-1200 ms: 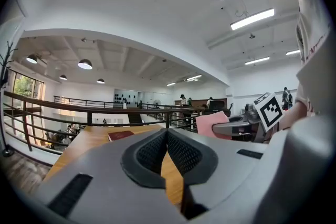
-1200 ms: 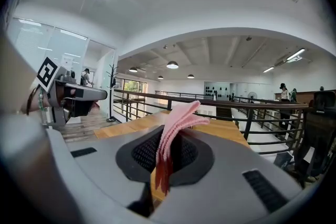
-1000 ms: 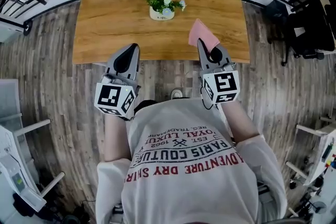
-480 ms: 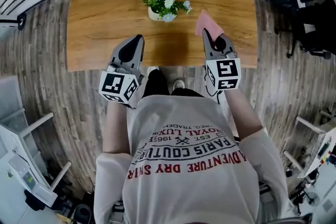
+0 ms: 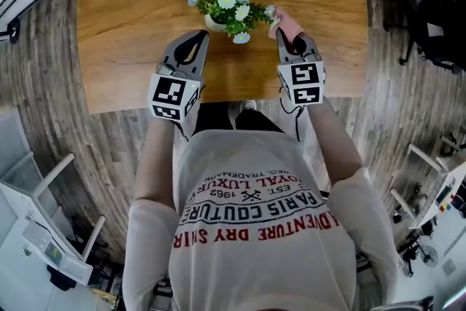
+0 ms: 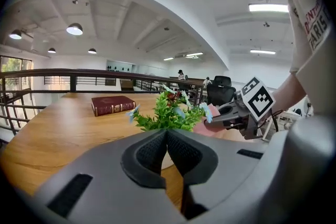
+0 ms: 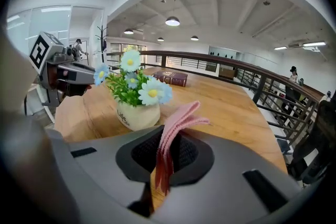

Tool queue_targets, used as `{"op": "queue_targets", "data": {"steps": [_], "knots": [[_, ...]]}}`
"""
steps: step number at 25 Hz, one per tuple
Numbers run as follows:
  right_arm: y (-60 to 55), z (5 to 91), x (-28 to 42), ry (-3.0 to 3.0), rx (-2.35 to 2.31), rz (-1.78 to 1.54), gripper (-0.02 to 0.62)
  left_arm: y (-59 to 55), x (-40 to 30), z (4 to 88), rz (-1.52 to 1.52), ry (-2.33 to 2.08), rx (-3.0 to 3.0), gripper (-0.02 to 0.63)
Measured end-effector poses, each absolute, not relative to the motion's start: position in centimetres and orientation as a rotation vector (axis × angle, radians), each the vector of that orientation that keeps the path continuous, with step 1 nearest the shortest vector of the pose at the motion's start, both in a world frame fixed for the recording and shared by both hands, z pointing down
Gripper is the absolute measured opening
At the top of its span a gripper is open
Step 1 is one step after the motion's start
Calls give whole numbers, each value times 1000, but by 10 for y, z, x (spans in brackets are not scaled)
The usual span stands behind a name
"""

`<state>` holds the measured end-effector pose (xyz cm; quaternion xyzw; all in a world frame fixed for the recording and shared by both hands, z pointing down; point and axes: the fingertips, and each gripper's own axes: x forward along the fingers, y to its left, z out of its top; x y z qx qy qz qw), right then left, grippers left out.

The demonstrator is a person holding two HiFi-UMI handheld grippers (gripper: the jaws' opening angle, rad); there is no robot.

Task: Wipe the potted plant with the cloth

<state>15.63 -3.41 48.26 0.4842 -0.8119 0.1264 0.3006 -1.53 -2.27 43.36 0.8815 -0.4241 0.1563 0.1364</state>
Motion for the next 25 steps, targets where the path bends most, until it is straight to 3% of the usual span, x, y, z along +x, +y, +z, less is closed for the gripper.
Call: {"op": "queue_targets", "data": {"steps": [13, 25], "knots": [[-60, 512, 113, -2169, 1129, 287, 37, -50, 2, 465, 590, -1053, 2581, 17], [-48, 524, 94, -2150, 994, 168, 37, -51, 1, 467, 510, -984, 2543, 17]]}}
